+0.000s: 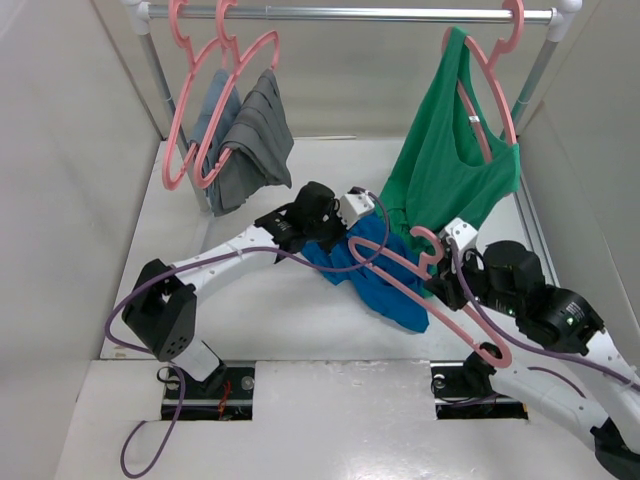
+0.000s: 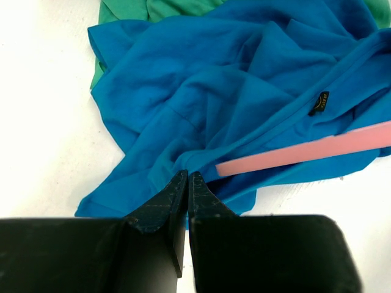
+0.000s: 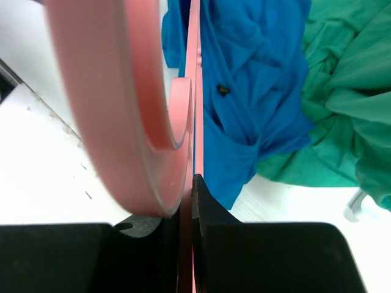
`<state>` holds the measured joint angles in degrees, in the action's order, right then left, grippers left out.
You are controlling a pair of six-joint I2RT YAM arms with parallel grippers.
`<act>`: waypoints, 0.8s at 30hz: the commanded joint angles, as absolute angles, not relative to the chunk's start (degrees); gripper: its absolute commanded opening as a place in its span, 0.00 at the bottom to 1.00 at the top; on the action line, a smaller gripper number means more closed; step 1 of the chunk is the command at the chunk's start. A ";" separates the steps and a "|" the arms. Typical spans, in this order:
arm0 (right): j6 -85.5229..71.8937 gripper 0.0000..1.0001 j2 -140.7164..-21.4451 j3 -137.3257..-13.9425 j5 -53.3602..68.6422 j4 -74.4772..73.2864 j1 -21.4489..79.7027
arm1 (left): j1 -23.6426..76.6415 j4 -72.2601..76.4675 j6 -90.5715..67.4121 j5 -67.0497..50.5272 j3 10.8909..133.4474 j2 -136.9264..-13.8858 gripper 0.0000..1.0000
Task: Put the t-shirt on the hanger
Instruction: Place tshirt on hanger
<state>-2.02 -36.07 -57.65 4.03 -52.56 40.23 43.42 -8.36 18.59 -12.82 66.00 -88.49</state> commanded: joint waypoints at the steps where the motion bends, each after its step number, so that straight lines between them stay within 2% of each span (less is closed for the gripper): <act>1: -2.90 0.00 -34.63 -56.61 4.92 -49.22 40.78 | 43.68 -6.42 18.98 -12.39 67.85 -88.68 0.00; 17: -1.14 0.00 -38.14 -54.32 4.49 -42.02 40.78 | 44.21 -10.01 14.95 -19.15 72.42 -87.63 0.00; 24: -0.09 0.00 -39.20 -50.02 4.48 -31.39 40.78 | 45.87 -13.70 12.83 -21.80 76.19 -87.01 0.00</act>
